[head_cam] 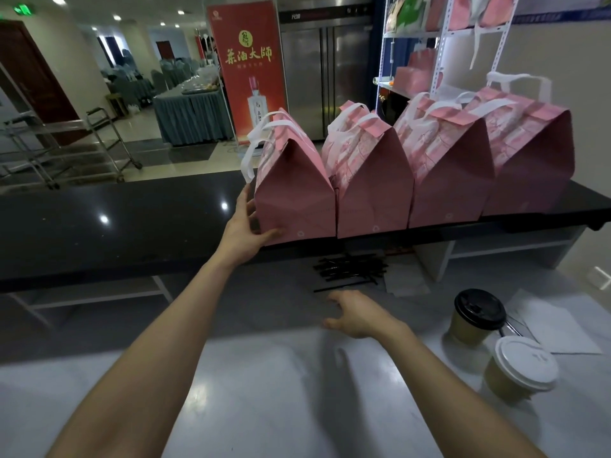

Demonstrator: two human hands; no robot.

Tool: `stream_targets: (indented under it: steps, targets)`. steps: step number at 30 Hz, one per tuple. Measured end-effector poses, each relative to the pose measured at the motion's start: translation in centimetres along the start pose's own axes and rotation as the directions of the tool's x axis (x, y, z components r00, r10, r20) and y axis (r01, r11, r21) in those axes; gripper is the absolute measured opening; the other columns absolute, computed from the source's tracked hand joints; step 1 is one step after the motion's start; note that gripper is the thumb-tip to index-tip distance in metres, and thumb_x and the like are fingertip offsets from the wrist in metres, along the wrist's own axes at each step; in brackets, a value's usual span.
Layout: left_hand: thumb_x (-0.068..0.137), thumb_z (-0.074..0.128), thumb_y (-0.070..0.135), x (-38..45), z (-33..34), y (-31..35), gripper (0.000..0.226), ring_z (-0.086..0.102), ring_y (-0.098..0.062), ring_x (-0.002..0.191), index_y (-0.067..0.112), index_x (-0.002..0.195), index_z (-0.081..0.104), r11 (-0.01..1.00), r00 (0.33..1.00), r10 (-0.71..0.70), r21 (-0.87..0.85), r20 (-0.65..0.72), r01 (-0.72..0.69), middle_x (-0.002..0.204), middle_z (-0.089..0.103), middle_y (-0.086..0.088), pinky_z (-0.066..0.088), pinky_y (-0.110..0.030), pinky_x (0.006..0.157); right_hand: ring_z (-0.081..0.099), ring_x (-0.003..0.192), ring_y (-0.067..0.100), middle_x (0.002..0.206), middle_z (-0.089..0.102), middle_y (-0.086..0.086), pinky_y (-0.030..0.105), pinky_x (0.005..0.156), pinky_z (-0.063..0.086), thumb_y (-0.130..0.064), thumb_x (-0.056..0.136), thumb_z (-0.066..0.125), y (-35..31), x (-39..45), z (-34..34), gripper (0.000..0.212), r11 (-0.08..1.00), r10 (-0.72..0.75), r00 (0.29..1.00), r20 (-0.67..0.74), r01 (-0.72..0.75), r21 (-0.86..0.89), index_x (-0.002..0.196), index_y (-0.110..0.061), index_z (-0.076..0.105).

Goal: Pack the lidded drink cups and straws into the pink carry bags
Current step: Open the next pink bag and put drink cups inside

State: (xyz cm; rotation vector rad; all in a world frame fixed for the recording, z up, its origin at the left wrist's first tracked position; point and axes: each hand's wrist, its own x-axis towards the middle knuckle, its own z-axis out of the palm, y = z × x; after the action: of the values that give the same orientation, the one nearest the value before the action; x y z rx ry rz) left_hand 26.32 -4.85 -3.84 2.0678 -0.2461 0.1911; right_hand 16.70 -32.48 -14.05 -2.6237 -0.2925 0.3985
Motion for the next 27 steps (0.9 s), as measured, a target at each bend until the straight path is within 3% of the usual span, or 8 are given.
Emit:
stream_targets:
  steps: [2, 4, 8, 14, 20, 27]
  targets:
    - [0.078, 0.099, 0.033, -0.9, -1.0, -0.1, 0.125, 0.052, -0.008, 0.147, 0.039, 0.172, 0.018, 0.999, 1.0, -0.019, 0.03, -0.011, 0.019, 0.168, 0.044, 0.006, 0.055, -0.029, 0.109, 0.056, 0.141, 0.022, 0.159, 0.054, 0.002, 0.039, 0.111, 0.051, -0.058, 0.095, 0.074, -0.8, -0.1, 0.0, 0.078, 1.0, -0.019, 1.0, 0.002, 0.019, 0.0, 0.16, -0.025, 0.048]
    - [0.081, 0.098, 0.032, -2.5, -2.3, -0.9, 0.112, 0.048, -0.013, 0.151, 0.036, 0.169, 0.03, 0.997, 0.999, -0.034, 0.073, -0.004, 0.034, 0.169, 0.044, 0.004, 0.055, -0.04, 0.113, 0.055, 0.142, 0.022, 0.159, 0.054, 0.002, 0.041, 0.112, 0.051, -0.059, 0.094, 0.074, -2.0, 0.0, 0.0, 0.077, 0.999, -0.041, 0.999, 0.011, 0.041, -0.008, 0.159, -0.027, 0.048]
    - [0.087, 0.093, 0.036, -7.9, -6.0, -3.6, 0.08, 0.059, -0.01, 0.14, 0.042, 0.155, 0.051, 0.971, 0.994, -0.078, 0.232, 0.07, 0.06, 0.148, 0.058, 0.016, 0.06, -0.032, 0.104, 0.059, 0.136, 0.021, 0.157, 0.056, 0.001, 0.04, 0.108, 0.053, -0.059, 0.095, 0.074, -5.6, 0.9, 0.7, 0.075, 0.991, -0.118, 0.991, 0.056, 0.122, -0.06, 0.158, -0.028, 0.049]
    - [0.091, 0.082, 0.057, -19.2, -13.3, -8.9, 0.072, 0.058, -0.014, 0.14, 0.037, 0.155, 0.053, 0.747, 0.923, -0.372, 0.623, 0.102, 0.232, 0.156, 0.057, 0.011, 0.053, -0.04, 0.111, 0.057, 0.137, 0.023, 0.158, 0.055, 0.0, 0.038, 0.107, 0.051, -0.056, 0.097, 0.074, -14.5, 3.3, 4.4, 0.074, 0.947, -0.269, 0.943, 0.194, 0.296, -0.126, 0.16, -0.028, 0.047]
    - [0.094, 0.08, 0.055, -30.1, -21.6, -12.7, 0.064, 0.057, -0.008, 0.138, 0.039, 0.15, 0.056, 0.656, 0.82, -0.571, 0.577, -0.042, 0.487, 0.153, 0.056, 0.013, 0.052, -0.04, 0.11, 0.059, 0.135, 0.021, 0.156, 0.056, 0.0, 0.041, 0.109, 0.052, -0.056, 0.096, 0.074, -26.2, 4.6, 10.0, 0.072, 0.877, -0.409, 0.858, 0.31, 0.463, -0.125, 0.158, -0.029, 0.049]
    - [0.094, 0.083, 0.047, -40.3, -33.2, -17.0, 0.059, 0.06, -0.008, 0.134, 0.035, 0.148, 0.061, 0.629, 0.754, -0.628, 0.443, -0.194, 0.639, 0.149, 0.059, 0.014, 0.054, -0.042, 0.111, 0.064, 0.13, 0.02, 0.145, 0.065, -0.001, 0.041, 0.103, 0.056, -0.055, 0.095, 0.075, -41.8, 5.6, 18.0, 0.069, 0.798, -0.525, 0.767, 0.368, 0.594, -0.1, 0.155, -0.029, 0.053]
